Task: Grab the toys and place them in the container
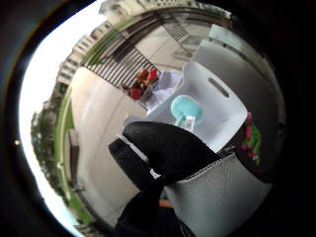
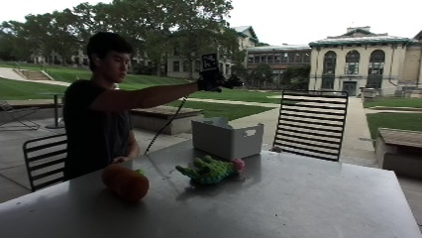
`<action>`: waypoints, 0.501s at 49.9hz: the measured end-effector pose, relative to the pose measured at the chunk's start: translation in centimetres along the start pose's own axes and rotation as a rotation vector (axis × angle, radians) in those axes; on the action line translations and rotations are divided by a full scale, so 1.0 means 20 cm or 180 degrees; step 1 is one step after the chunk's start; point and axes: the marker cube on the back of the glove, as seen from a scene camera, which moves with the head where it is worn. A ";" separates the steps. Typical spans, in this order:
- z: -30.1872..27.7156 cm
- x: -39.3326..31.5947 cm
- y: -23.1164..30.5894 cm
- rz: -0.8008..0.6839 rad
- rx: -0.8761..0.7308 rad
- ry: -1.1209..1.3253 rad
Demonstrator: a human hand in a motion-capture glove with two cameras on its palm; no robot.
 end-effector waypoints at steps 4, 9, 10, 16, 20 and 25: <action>-0.01 0.06 0.02 0.0397 -0.0034 0.0186; -0.01 0.00 0.04 0.0693 -0.0123 0.0264; 0.00 0.02 0.04 0.0719 -0.0143 0.0211; 0.13 0.31 0.09 0.0960 -0.0240 0.0091; 0.34 0.75 0.15 0.1244 -0.0434 0.0166; 0.52 0.69 0.23 0.0858 -0.0670 -0.0250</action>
